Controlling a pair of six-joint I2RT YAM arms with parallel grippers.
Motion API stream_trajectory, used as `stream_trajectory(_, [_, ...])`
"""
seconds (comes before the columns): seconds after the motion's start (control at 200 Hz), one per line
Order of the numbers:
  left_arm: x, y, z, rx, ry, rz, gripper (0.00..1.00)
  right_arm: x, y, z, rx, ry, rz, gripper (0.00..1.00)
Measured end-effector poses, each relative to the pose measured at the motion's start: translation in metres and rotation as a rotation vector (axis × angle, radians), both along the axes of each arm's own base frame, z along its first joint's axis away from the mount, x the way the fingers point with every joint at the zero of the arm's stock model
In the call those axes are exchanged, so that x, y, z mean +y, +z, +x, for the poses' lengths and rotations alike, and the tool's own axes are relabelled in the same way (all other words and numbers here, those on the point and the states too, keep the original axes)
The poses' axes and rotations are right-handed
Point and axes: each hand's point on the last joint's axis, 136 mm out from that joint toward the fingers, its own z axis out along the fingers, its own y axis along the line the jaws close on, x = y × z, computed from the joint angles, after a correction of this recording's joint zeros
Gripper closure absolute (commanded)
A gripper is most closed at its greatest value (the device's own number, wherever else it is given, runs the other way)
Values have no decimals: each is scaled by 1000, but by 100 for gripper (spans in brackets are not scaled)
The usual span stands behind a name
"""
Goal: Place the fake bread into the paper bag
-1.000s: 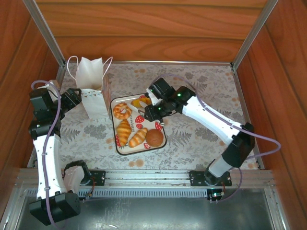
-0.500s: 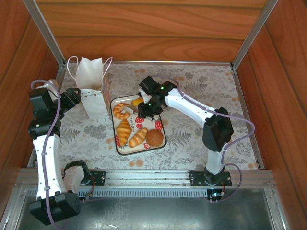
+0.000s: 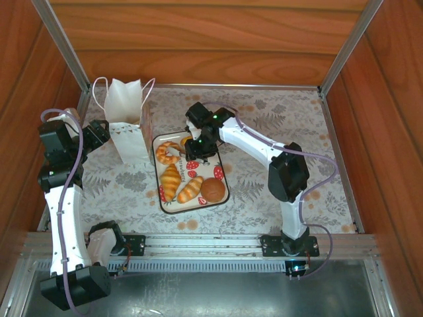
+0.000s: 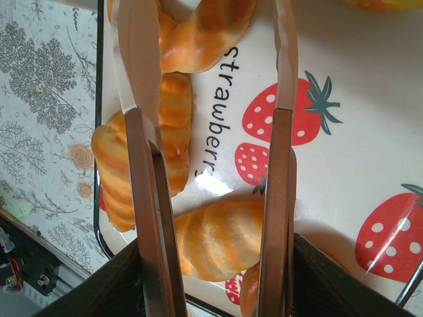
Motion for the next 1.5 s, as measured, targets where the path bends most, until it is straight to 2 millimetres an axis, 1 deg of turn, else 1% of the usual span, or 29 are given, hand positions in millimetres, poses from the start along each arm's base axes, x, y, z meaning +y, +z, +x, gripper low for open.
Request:
stream_trajectory(0.33, [2, -4, 2, 13, 3, 7, 22, 6, -12, 3, 41, 9, -29, 50])
stream_trajectory(0.5, [2, -6, 3, 18, 0, 12, 22, 9, -12, 5, 51, 14, -34, 64])
stream_trajectory(0.705, [3, -5, 4, 16, 0, 18, 22, 8, -10, 7, 51, 11, -30, 77])
stream_trajectory(0.85, [4, -5, 4, 16, 4, 22, 22, 8, -9, 7, 50, 13, -30, 82])
stream_trajectory(1.055, [4, -4, 4, 17, 5, 21, 22, 5, -8, 6, 40, 17, -33, 84])
stream_trajectory(1.15, [4, 1, 6, 20, 4, 21, 22, -1, -2, 3, 23, 18, -32, 84])
stream_trajectory(1.244, [4, 9, 7, 19, 0, 20, 22, -9, 11, -1, -6, 16, -24, 85])
stream_trajectory(1.374, [2, 25, 9, 7, -15, 21, 22, -19, 37, -4, -75, 17, -1, 86])
stream_trajectory(1.499, [2, 40, 9, -1, -28, 41, 22, -29, 68, -5, -164, 15, 34, 87])
